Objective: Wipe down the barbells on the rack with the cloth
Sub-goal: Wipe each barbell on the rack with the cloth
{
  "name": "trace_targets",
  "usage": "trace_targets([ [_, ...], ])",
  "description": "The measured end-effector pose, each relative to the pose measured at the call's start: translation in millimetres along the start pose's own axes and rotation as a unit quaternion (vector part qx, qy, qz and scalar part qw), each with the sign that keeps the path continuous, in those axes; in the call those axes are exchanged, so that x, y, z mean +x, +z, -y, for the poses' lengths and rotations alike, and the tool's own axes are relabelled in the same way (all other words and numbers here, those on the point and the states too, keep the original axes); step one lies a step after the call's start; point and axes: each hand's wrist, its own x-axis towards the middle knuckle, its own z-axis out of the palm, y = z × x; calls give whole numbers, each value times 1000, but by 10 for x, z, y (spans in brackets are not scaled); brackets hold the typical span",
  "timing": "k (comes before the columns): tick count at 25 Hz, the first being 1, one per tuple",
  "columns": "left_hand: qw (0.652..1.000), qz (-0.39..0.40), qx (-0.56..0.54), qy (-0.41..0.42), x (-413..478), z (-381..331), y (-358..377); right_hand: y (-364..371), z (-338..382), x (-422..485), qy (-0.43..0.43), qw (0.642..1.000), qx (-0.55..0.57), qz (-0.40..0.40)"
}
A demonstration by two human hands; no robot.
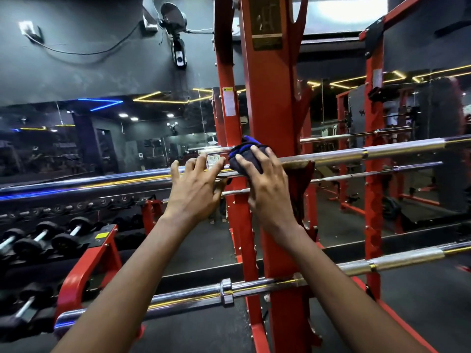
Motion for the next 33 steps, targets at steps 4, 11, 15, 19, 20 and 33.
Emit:
trace_targets([
  [4,1000,2,-5,5,-71,-35,8,-273,-205,176,75,997,16,-31],
  [11,999,-19,-17,-25,128,-328,-114,-662,-518,378,160,986,-30,-43],
  [15,995,36,-88,19,333,-625,-125,-464,-328,223,76,992,-92,38],
  [19,993,-42,-110,13,259,-689,59,-531,-474,124,34,994,-84,67],
  [20,992,-62,-109,13,247,-679,106,-584,-517,144,43,995,-70,58],
  [33,989,-73,-125,-27,253,-738,167,-1033,-455,326,141,990,15,-29],
])
